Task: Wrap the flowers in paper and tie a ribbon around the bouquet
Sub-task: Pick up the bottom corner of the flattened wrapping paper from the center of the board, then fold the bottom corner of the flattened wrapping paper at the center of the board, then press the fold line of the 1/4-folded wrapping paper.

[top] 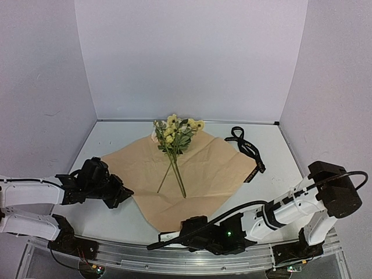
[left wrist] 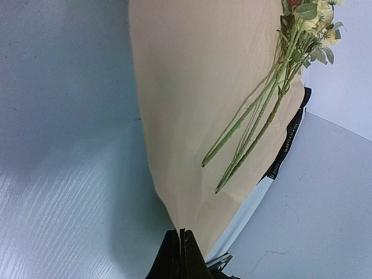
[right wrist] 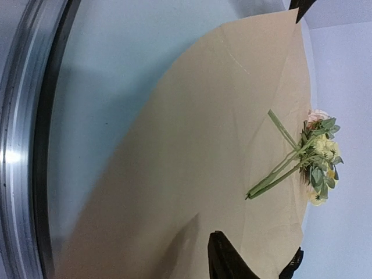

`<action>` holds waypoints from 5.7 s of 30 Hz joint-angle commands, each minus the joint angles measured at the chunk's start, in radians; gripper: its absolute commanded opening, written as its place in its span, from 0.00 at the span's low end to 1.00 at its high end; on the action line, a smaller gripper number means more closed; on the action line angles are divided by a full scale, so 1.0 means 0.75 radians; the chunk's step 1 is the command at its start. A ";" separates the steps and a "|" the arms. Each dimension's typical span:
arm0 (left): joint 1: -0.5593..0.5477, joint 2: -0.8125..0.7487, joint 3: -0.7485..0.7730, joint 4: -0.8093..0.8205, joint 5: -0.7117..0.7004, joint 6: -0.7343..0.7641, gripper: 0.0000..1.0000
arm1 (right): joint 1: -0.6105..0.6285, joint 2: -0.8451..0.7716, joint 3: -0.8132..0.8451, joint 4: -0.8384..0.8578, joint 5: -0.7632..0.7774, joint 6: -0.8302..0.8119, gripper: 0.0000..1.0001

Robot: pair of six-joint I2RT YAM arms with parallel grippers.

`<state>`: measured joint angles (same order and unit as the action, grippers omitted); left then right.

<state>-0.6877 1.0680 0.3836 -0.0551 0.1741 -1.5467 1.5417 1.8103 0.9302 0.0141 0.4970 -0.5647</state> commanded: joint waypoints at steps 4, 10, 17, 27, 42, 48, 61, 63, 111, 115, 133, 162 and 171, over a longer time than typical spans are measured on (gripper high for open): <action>0.007 -0.076 0.038 -0.266 -0.079 0.090 0.15 | 0.006 -0.072 0.039 -0.026 -0.027 0.034 0.00; 0.005 -0.208 0.099 -0.622 -0.247 0.242 0.49 | 0.006 -0.205 0.098 -0.311 -0.258 0.236 0.00; 0.005 -0.364 0.201 -0.873 -0.452 0.382 0.66 | -0.150 -0.219 0.356 -0.722 -0.554 0.428 0.00; 0.005 -0.240 0.376 -0.703 -0.532 0.768 0.65 | -0.465 0.058 0.773 -0.982 -0.651 0.374 0.00; 0.004 -0.033 0.366 -0.217 -0.249 1.126 0.44 | -0.744 0.585 1.356 -1.025 -0.637 0.267 0.00; -0.005 0.153 0.390 -0.087 -0.018 1.210 0.40 | -0.770 0.722 1.505 -1.027 -0.573 0.233 0.00; -0.012 0.429 0.402 -0.044 0.078 1.256 0.37 | -0.796 0.729 1.481 -1.029 -0.463 0.304 0.10; -0.012 0.475 0.408 -0.054 0.067 1.237 0.34 | -0.799 0.719 1.480 -1.029 -0.465 0.333 0.17; -0.065 0.429 0.276 -0.111 0.065 1.088 0.29 | -0.806 0.088 0.368 -0.608 -1.000 2.156 0.26; -0.065 0.454 0.257 -0.108 0.062 1.077 0.28 | -0.810 0.082 0.272 -0.543 -0.966 2.197 0.24; -0.065 0.454 0.171 -0.289 -0.156 0.890 0.24 | -0.892 -0.009 -0.008 -0.520 -0.878 2.278 0.21; 0.059 0.220 0.060 -0.598 -0.373 0.368 0.28 | -1.023 -0.160 -0.219 -0.504 -0.896 2.264 0.20; 0.060 0.217 0.243 -0.671 -0.416 0.561 0.28 | -1.024 -0.309 -0.206 -0.547 -0.931 2.162 0.34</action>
<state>-0.6493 1.2323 0.4845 -0.4539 -0.0937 -1.2152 0.7795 1.6416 0.7999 -0.2660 -0.2328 1.1132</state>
